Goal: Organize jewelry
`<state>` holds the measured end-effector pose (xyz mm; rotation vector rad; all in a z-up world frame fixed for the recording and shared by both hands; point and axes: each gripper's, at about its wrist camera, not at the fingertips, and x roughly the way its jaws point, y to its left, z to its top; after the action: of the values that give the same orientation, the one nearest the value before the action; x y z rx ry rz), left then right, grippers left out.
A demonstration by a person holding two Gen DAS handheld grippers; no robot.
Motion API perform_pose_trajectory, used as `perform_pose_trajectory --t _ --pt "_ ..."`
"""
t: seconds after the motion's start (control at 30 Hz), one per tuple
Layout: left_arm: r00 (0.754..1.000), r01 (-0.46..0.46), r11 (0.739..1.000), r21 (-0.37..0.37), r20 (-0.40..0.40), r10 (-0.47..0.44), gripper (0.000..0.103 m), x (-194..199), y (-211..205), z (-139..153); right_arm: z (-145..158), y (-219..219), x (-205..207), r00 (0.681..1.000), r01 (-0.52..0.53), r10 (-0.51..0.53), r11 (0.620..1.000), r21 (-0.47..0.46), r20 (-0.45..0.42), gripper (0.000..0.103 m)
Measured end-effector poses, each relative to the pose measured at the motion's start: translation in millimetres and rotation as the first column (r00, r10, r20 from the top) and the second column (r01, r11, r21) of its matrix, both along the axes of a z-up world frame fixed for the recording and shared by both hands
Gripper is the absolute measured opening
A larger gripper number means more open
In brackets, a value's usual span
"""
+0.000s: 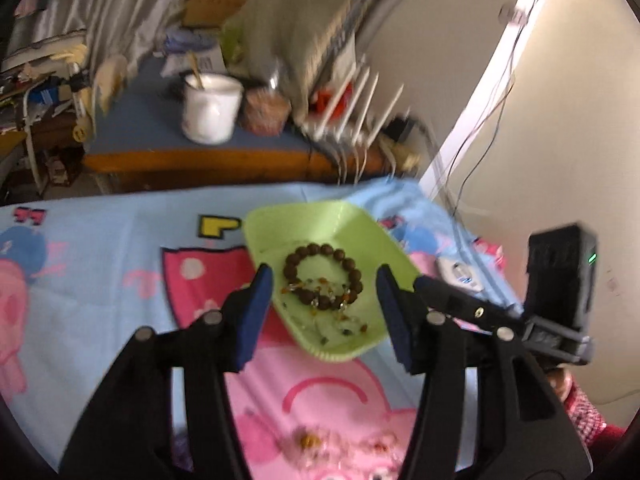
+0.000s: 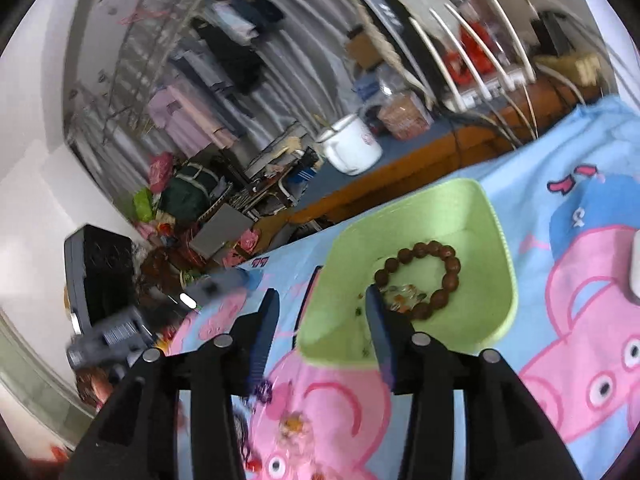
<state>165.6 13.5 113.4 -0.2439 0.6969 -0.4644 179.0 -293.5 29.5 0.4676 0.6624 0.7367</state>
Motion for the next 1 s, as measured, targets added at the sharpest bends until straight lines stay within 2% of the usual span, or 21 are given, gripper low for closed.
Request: perform_pose_trajectory --t 0.13,0.23,0.33,0.43,0.53,0.7,0.73,0.77,0.8,0.93,1.0 --pt "0.996 -0.051 0.998 -0.044 0.077 0.054 0.051 -48 34 5 -7 8 -27 1.0 -0.016 0.017 0.997 -0.072 0.011 0.013" --pt "0.99 -0.079 0.996 -0.028 0.114 0.082 0.051 -83 45 -8 -18 26 -49 0.999 -0.043 0.049 0.979 -0.199 0.024 0.013" --pt "0.996 -0.06 0.998 -0.014 0.068 0.061 0.051 -101 45 -32 -31 55 -66 0.991 -0.122 0.13 0.936 -0.331 0.004 0.013" --pt "0.998 -0.053 0.998 -0.028 0.037 0.054 0.051 -114 43 -50 -40 82 -77 0.981 -0.181 0.195 0.887 -0.426 -0.009 0.013" --pt "0.998 -0.059 0.998 -0.009 0.022 0.059 0.051 -124 40 -60 -46 103 -87 0.977 -0.169 0.213 0.835 -0.523 0.024 0.013" --pt "0.997 -0.071 0.996 0.05 0.02 0.07 0.051 -144 34 -72 -61 117 -86 0.98 -0.156 0.2 0.787 -0.597 0.007 0.013" --pt "0.997 -0.075 0.995 0.065 0.025 0.073 0.051 -147 32 -72 -62 118 -88 0.979 -0.148 0.202 0.783 -0.604 0.021 0.011" --pt "0.997 -0.078 0.994 0.081 0.033 0.075 0.051 -151 30 -73 -63 120 -91 0.979 -0.135 0.2 0.77 -0.623 0.034 0.003" --pt "0.996 -0.079 0.993 0.092 0.042 0.075 0.051 -153 28 -73 -63 121 -92 0.978 -0.133 0.204 0.765 -0.63 0.041 0.0" --pt "0.995 -0.074 0.987 0.143 0.069 0.065 0.051 -161 20 -71 -60 114 -93 0.978 -0.163 0.207 0.796 -0.583 0.009 0.0" --pt "0.996 -0.058 0.983 0.172 0.076 0.046 0.051 -164 14 -71 -49 102 -95 0.981 -0.172 0.196 0.851 -0.496 -0.005 0.0"
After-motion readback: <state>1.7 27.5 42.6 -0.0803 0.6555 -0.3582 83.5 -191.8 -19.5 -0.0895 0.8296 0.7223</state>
